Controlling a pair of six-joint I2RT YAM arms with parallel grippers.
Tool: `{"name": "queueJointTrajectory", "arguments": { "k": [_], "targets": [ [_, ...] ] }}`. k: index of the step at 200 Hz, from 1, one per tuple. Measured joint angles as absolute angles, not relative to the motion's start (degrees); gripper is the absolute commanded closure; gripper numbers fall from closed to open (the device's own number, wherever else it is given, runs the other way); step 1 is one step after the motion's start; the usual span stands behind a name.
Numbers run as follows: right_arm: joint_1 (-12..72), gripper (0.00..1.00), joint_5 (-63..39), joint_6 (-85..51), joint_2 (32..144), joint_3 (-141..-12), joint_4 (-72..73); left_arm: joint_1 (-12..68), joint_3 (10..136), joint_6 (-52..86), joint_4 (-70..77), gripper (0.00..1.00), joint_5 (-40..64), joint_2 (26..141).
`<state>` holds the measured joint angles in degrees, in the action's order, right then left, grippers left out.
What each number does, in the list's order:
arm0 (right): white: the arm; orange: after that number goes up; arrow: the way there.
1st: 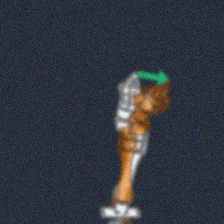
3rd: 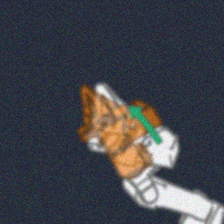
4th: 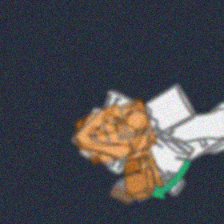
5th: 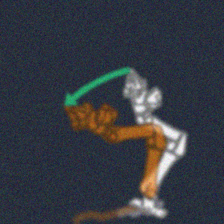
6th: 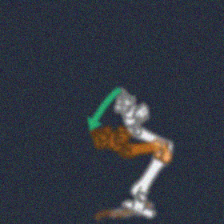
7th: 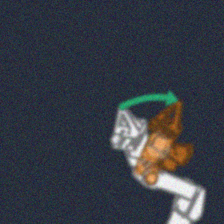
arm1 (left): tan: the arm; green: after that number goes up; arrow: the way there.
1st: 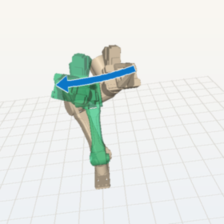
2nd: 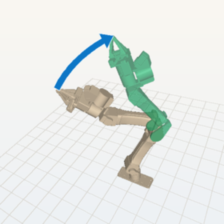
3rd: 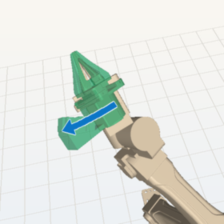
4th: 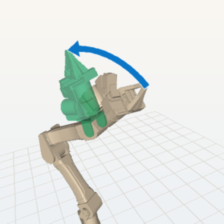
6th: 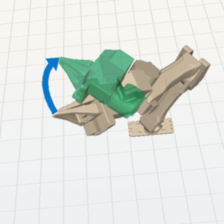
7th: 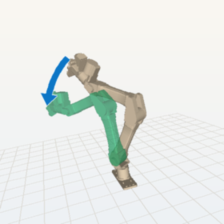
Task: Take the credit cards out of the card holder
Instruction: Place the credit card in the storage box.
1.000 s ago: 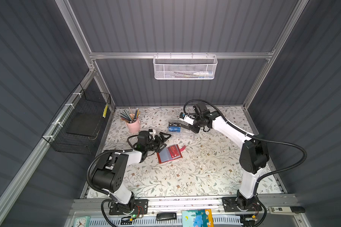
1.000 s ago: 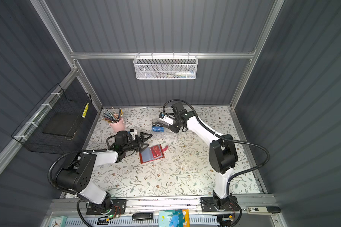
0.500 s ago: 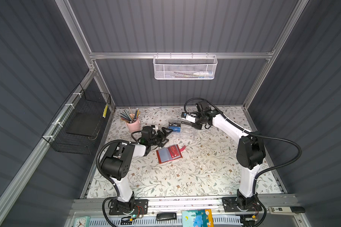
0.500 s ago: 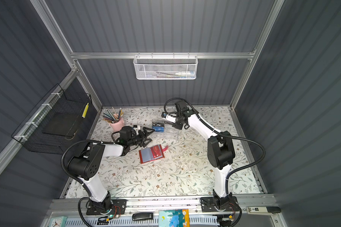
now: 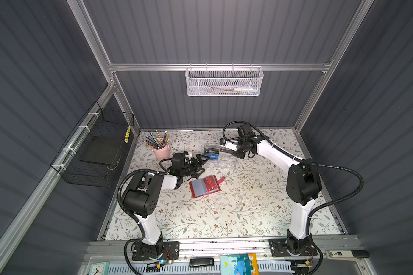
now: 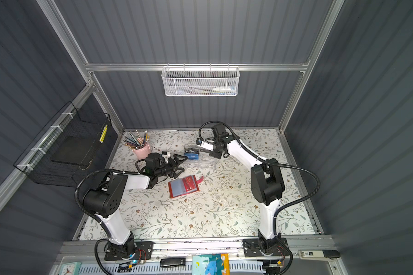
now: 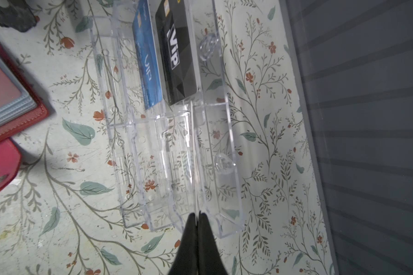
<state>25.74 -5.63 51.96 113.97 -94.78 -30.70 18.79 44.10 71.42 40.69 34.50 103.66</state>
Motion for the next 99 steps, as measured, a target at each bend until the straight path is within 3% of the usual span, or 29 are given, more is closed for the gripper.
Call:
{"name": "queueJointTrajectory", "arguments": {
  "k": [99],
  "targets": [
    [24.29,1.0,-4.49,52.64,113.97,-91.72,-28.27,18.79,44.1,71.77,42.0,0.0,34.72,103.81]
  ]
}}
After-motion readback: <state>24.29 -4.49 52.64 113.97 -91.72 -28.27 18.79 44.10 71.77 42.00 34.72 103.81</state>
